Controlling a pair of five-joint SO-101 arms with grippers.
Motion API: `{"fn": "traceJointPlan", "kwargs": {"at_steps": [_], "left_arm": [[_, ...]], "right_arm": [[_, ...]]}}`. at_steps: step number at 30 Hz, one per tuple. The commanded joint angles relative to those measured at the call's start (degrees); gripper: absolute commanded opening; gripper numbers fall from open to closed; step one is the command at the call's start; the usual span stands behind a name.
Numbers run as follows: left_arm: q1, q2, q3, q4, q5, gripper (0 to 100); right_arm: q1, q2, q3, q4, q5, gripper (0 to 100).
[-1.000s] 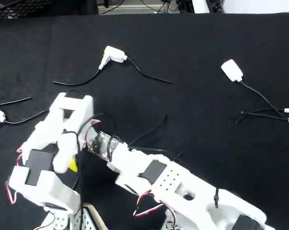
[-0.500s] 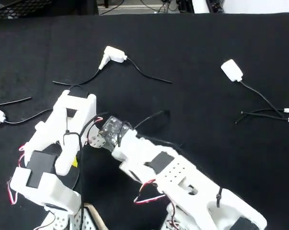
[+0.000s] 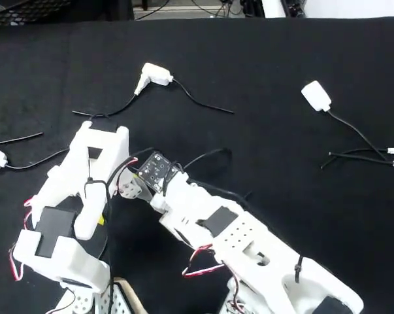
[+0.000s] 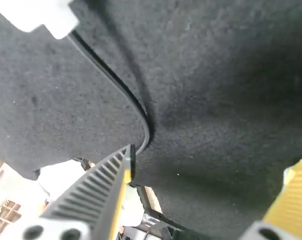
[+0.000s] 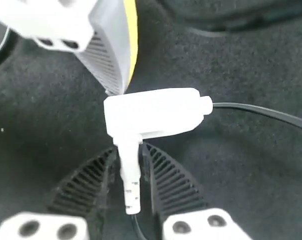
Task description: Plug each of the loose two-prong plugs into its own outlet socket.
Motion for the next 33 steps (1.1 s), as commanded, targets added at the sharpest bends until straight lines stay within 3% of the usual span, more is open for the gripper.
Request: {"fn": "traceJointPlan", "kwargs": {"at_steps": [1, 9, 19, 26, 33], "left_arm": [[2.4, -1.5, 0.7, 1.3, -0.3, 45], [-1.5, -1.0, 1.0, -1.6, -0.3, 45], [-22.0, -0.9, -2.6, -2.3, -0.3, 45], [-36.4, -0.9, -3.6, -2.5, -0.3, 45], [-41.3, -0.8, -2.9, -2.5, -0.3, 45]], "right_arm": [[0.9, -0.7, -1.0, -8.1, -1.3, 1.1], [1.2, -1.1, -3.1, -2.5, -0.8, 1.1], [1.4, -0.8, -8.0, -1.1, 2.5, 1.1], [7.6, -0.7, -18.5, 2.7, 3.0, 1.1], [8.8, 6.6, -29.9, 2.6, 6.4, 1.1]]}}
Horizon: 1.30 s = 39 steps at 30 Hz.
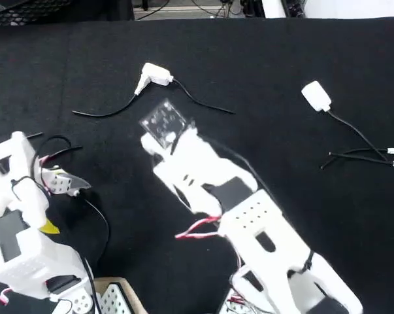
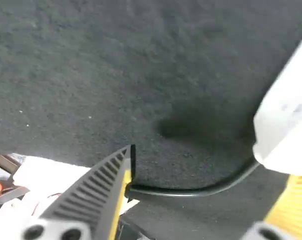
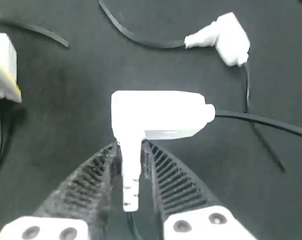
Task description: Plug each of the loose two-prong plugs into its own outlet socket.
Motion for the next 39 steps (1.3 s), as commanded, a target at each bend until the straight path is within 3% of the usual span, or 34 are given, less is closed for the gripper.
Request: {"fn": "traceJointPlan", "kwargs": {"at_steps": [1, 29, 35, 39], "left_arm": [[-1.6, -1.1, -1.5, -0.6, -0.2, 45], [-1.3, -1.1, -1.5, -0.7, 0.2, 45], [-0.6, -1.1, 0.3, -5.2, 0.4, 45], [1.6, -1.1, 0.7, -5.2, 0.4, 45]], "right_arm": [[1.0, 7.8, -11.7, 0.1, 0.9, 1.1], [13.0, 89.9, -95.7, 0.1, 0.9, 1.1], [14.6, 101.9, -111.2, 1.1, 0.9, 1.5], [15.6, 105.9, -119.4, 7.9, 0.9, 10.0]]}}
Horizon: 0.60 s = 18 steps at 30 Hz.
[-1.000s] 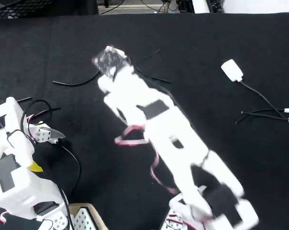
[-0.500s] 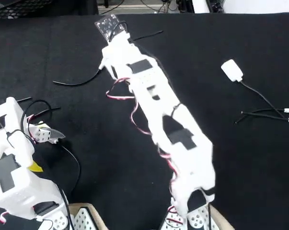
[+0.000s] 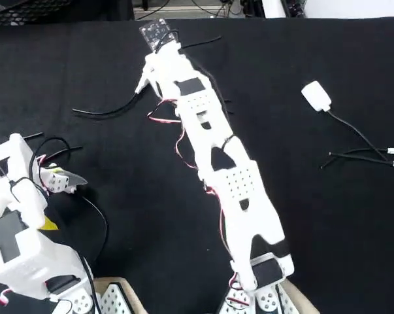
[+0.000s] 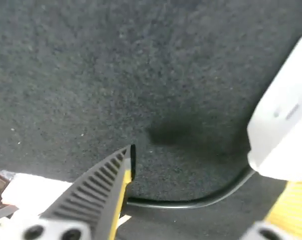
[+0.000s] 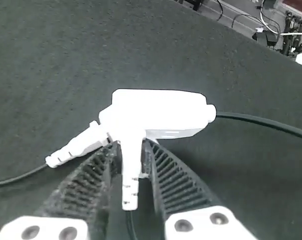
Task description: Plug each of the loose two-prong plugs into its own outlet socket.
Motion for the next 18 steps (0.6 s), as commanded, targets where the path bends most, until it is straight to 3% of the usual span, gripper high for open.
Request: {"fn": "traceJointPlan", "kwargs": {"at_steps": [1, 11, 18], "left_arm": [[2.6, -1.1, 0.0, -0.7, 0.5, 45], [2.6, -1.1, 0.0, -0.8, 0.5, 45], [2.6, -1.1, 0.0, -0.9, 0.5, 45]], "right_arm": [[1.8, 2.3, -11.8, 6.9, 0.5, 12.9], [2.4, 5.5, -37.5, 25.4, 0.2, 23.4], [7.6, -5.4, -37.2, 37.4, 0.5, 26.3]]}}
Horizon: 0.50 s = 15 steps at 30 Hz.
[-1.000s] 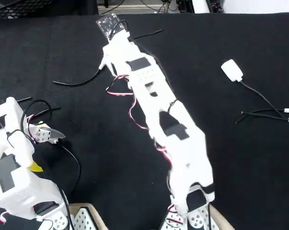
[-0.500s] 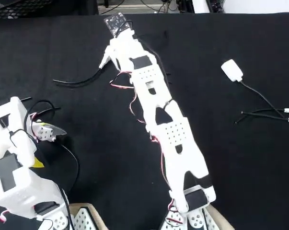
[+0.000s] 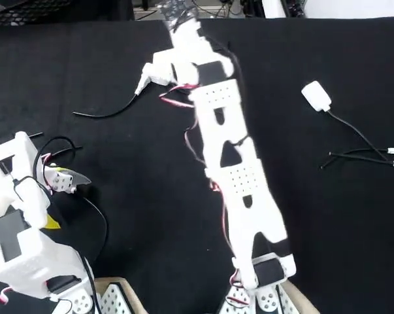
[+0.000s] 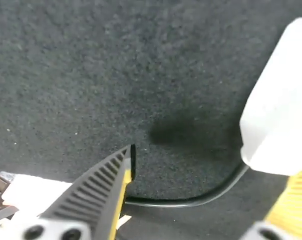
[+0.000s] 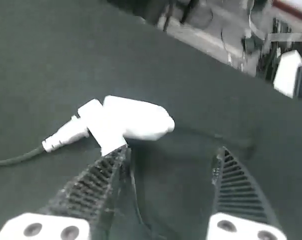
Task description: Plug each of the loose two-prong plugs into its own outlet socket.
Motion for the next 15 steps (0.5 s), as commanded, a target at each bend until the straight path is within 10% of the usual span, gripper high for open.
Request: {"fn": "traceJointPlan", "kwargs": {"at_steps": [1, 15], "left_arm": [[0.7, -1.1, 0.0, -0.7, 0.4, 45], [0.7, -1.1, 0.0, -0.7, 0.4, 45]], "right_arm": [[5.3, -10.7, -3.5, 7.3, 0.4, 26.3], [39.4, -14.8, -2.6, 22.9, 18.7, 26.3]]}}
